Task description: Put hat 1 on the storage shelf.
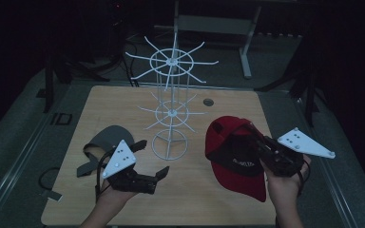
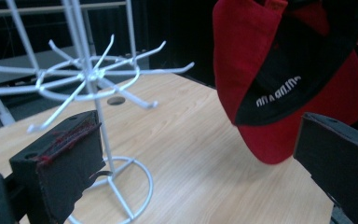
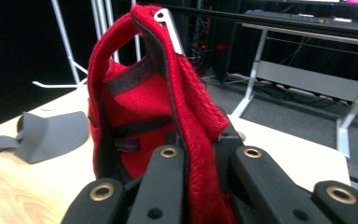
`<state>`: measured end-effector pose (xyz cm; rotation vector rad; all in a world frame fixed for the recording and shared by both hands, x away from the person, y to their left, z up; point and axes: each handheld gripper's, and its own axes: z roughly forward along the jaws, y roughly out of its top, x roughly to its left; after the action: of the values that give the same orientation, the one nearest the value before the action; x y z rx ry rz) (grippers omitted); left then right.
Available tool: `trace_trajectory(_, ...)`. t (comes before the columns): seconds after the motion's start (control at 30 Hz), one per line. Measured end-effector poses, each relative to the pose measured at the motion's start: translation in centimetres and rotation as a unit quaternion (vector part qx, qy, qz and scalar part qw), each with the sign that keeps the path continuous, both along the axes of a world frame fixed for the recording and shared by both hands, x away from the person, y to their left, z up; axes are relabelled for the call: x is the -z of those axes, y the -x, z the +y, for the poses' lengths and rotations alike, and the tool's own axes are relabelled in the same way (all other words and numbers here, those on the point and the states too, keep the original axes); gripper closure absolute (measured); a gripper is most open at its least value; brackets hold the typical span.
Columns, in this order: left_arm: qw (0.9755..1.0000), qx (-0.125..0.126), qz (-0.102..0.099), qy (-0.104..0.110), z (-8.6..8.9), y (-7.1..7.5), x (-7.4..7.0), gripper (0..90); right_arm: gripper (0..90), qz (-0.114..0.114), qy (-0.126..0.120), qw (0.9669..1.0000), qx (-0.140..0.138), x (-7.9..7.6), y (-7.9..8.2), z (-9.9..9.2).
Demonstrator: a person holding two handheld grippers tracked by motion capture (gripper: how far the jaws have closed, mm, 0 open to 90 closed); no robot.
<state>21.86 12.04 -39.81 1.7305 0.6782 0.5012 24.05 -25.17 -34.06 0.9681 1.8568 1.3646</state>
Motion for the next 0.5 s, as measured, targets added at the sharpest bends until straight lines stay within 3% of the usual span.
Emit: trace_trajectory(0.5, 0.9989, 0.038, -0.017, -0.019, -5.9, -1.5, -2.5, 1.6, 85.7, -0.003, -0.004, 0.9994, -0.033, -0.5, 1.3, 1.5)
